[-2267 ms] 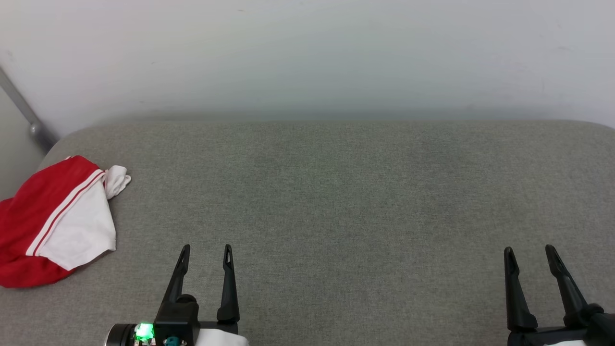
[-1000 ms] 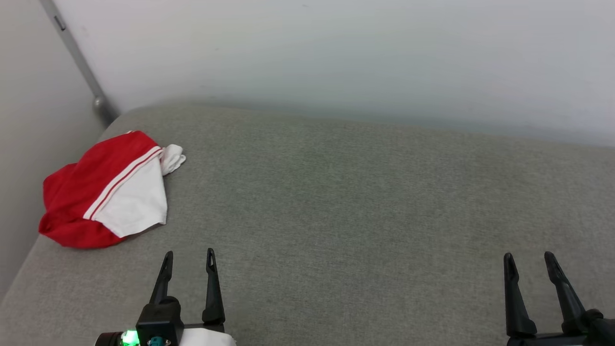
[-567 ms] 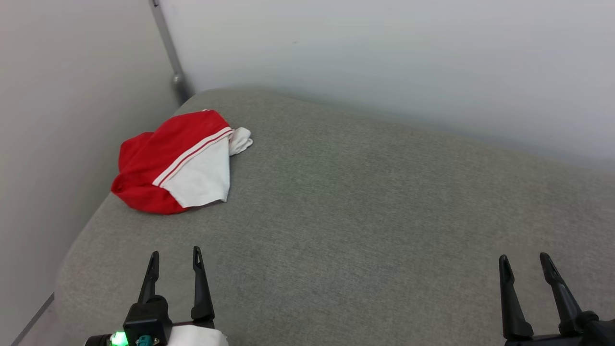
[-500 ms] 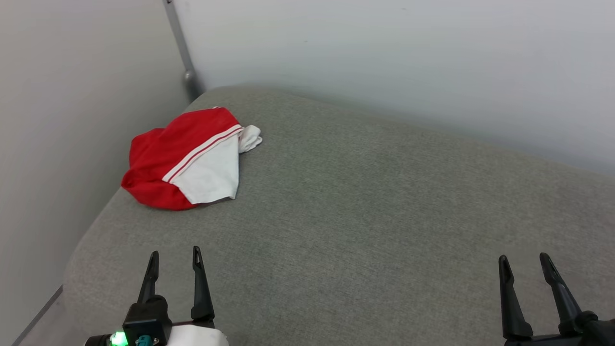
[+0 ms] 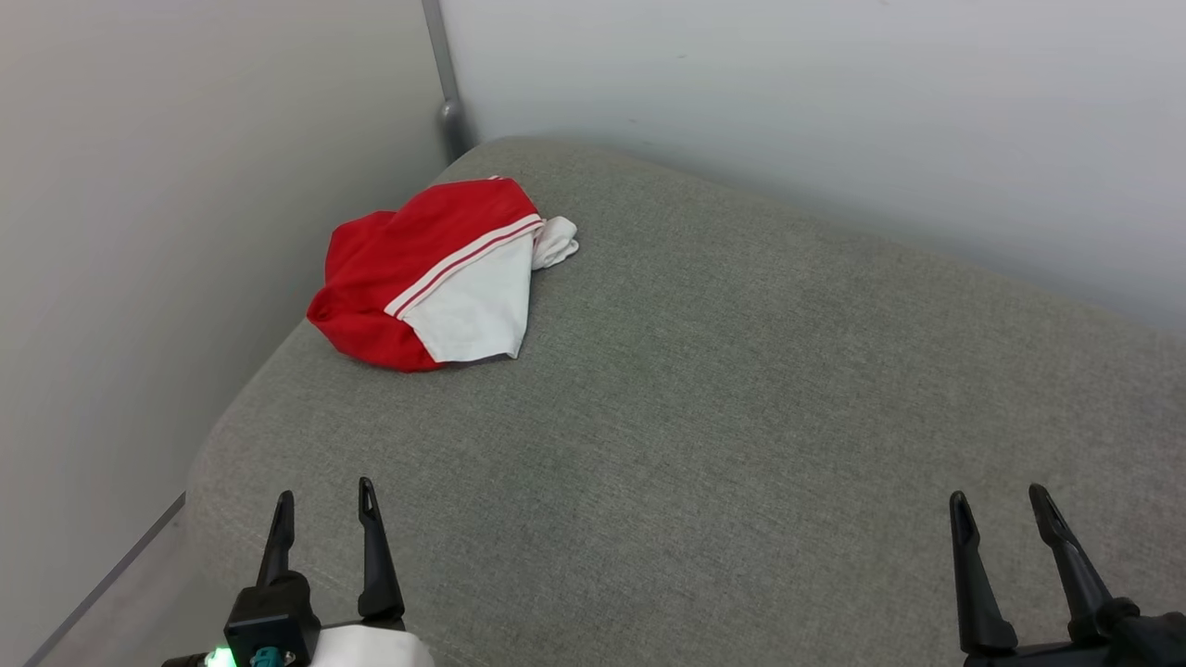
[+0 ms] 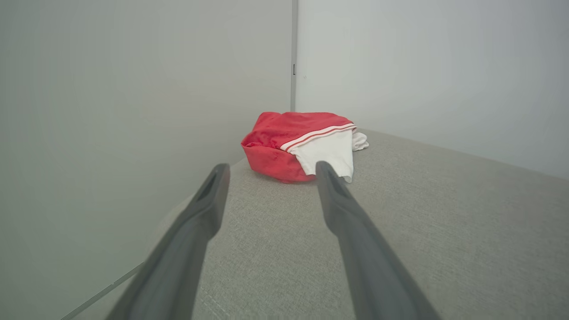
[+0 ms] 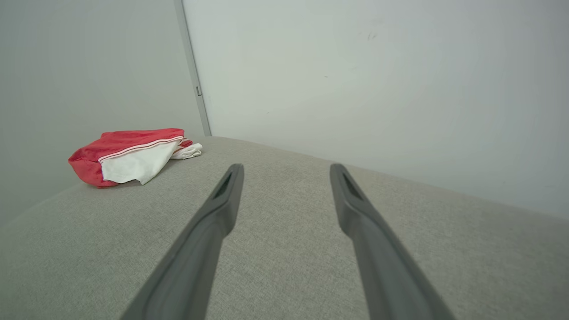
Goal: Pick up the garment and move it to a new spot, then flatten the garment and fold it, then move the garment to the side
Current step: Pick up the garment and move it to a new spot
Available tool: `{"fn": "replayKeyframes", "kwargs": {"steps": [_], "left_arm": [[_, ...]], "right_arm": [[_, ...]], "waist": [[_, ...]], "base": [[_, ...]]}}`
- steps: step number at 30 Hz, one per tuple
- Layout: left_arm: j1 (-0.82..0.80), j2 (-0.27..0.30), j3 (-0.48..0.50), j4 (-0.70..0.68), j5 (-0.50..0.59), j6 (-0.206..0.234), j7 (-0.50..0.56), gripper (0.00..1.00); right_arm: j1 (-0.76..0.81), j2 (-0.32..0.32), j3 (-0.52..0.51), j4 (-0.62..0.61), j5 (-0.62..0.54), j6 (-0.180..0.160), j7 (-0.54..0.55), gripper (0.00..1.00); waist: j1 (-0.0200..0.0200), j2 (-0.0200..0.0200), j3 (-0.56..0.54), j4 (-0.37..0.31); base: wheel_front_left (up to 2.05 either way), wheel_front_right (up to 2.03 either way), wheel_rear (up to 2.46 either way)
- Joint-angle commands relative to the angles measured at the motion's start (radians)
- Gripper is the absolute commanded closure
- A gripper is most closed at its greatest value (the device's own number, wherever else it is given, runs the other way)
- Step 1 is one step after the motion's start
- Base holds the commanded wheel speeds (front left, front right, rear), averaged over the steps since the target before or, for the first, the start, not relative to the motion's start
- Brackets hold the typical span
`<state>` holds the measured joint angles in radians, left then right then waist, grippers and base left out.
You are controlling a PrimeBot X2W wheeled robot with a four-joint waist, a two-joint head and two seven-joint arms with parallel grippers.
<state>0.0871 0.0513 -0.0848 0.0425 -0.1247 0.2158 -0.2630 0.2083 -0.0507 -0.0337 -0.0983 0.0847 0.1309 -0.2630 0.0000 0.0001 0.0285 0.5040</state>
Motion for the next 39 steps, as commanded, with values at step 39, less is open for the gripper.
{"fn": "replayKeyframes", "kwargs": {"steps": [39], "left_arm": [[-1.048,0.574,0.216,0.643,-0.302,-0.344,0.499,0.00]], "right_arm": [[-0.282,0.001,-0.051,-0.147,-0.160,0.000,-0.003,0.00]], "waist": [[0.0000,-0.0001,0.523,-0.266]], "base": [[0.00,0.00,0.00]]}}
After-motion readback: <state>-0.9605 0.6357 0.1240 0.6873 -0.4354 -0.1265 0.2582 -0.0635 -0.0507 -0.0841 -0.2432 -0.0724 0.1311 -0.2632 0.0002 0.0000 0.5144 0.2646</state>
